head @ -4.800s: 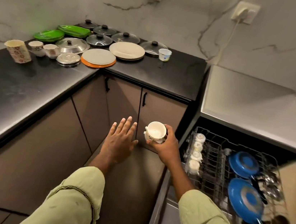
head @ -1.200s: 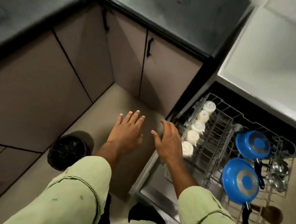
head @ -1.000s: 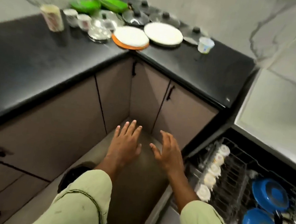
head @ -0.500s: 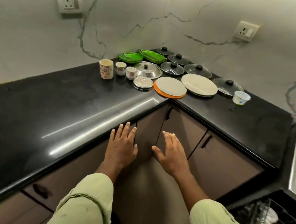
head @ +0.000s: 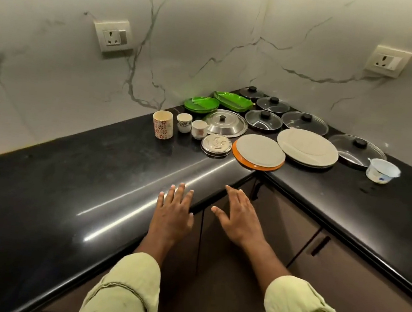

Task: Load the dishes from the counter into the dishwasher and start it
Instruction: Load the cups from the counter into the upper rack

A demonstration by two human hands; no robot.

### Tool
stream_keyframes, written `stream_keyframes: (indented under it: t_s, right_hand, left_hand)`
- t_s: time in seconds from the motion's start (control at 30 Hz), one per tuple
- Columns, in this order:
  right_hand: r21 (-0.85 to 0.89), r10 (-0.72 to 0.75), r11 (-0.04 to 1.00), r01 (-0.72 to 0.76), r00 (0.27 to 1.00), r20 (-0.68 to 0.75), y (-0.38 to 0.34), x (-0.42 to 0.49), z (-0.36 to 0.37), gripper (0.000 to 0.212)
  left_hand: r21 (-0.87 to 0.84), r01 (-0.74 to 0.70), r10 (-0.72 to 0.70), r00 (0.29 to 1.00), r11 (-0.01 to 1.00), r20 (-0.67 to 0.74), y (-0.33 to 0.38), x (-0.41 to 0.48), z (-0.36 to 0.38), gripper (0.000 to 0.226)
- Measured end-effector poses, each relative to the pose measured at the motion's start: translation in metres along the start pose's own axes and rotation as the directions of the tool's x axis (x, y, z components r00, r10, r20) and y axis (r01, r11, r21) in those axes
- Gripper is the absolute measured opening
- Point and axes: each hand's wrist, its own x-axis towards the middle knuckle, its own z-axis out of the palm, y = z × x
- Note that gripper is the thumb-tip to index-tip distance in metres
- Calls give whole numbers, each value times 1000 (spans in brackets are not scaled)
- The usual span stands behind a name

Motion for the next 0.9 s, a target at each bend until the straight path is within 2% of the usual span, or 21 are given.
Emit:
stream_keyframes:
  t_s: [0.3,0.5,0.67,0.9]
  right_hand:
    - [28,-110,994,107,987,116,31,114,-9,76]
    - [92,-189,980,175,967,173,27,171,5,75]
    - [131,-252,965,228,946,206,9,212,25,75]
    - [166,-212,971,171,937,279,-13,274,43,82]
  left_hand:
    - [17,135,-135,991,991,-17,13,80,3,68]
    - [46,256,-257,966,966,21,-6,103,4,70]
    - [72,357,-363,927,931,99,-39,130,-1,78]
    - [33,390,-386,888,920,250,-87,188,-3,94]
